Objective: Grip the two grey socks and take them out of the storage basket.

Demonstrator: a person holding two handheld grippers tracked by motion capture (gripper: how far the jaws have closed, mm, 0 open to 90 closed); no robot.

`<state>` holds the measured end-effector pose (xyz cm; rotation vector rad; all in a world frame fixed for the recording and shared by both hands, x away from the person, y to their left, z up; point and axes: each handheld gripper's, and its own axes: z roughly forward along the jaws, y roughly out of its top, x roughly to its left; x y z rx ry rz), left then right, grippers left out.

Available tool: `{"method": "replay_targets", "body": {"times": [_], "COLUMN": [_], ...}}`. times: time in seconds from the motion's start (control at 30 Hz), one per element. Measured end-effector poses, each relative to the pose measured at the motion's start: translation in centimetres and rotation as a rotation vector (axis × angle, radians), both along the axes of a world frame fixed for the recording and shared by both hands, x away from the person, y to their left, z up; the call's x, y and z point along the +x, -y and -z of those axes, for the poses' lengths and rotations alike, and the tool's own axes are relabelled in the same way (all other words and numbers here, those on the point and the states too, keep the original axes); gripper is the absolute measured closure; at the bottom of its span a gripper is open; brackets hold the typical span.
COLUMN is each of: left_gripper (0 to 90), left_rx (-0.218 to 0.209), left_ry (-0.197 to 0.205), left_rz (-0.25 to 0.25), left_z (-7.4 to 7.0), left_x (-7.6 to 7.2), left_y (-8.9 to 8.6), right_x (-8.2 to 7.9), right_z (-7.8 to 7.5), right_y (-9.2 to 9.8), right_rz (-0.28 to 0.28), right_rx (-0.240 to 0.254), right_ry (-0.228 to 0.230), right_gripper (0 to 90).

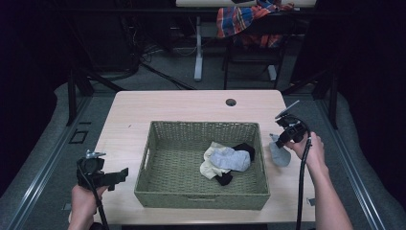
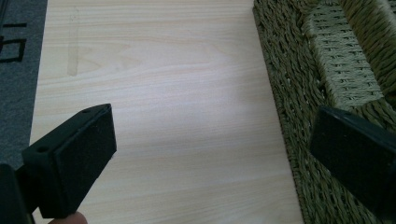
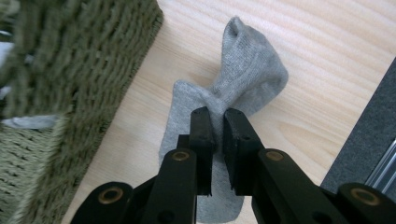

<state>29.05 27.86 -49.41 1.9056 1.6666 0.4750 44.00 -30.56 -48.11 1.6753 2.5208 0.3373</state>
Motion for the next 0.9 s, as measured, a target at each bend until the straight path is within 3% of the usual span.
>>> {"method": "replay_targets", "body": {"times": [0.17, 0.27, 0.33, 0.4, 0.6, 0.7, 0.9], "left_gripper": [0.9, 0.9, 0.9, 0.9, 0.9, 0.9, 0.9], "left_rx": [-0.001, 0.0, 0.002, 0.001, 0.003, 0.001, 0.002], "left_ry": [-0.007, -0.008, -0.006, -0.008, -0.008, -0.008, -0.01], "left_rz": [0.002, 0.01, 0.009, 0.009, 0.012, 0.012, 0.013], "left_z": [0.0, 0.1, 0.1, 0.0, 0.1, 0.1, 0.1], "left_x": [0.0, 0.1, 0.1, 0.1, 0.1, 0.1, 0.1], "left_y": [-0.1, 0.0, 0.0, 0.0, 0.0, 0.0, 0.0], "right_x": [0.2, 0.4, 0.2, 0.1, -0.9, -1.3, -2.0], "right_z": [0.4, 0.2, -0.2, -1.1, -4.2, -5.5, -7.3], "right_y": [0.2, 0.4, 0.5, 0.4, 0.2, -0.2, -1.2], "right_rz": [0.002, 0.004, 0.025, 0.024, 0.0, -0.02, -0.076], "right_rx": [-0.005, -0.007, -0.022, -0.041, 0.029, 0.034, 0.042], "right_ry": [-0.013, -0.021, 0.01, 0.028, 0.097, 0.12, 0.142], "right_gripper": [77.8, 59.5, 50.5, 41.9, 25.2, 17.1, 7.8]}}
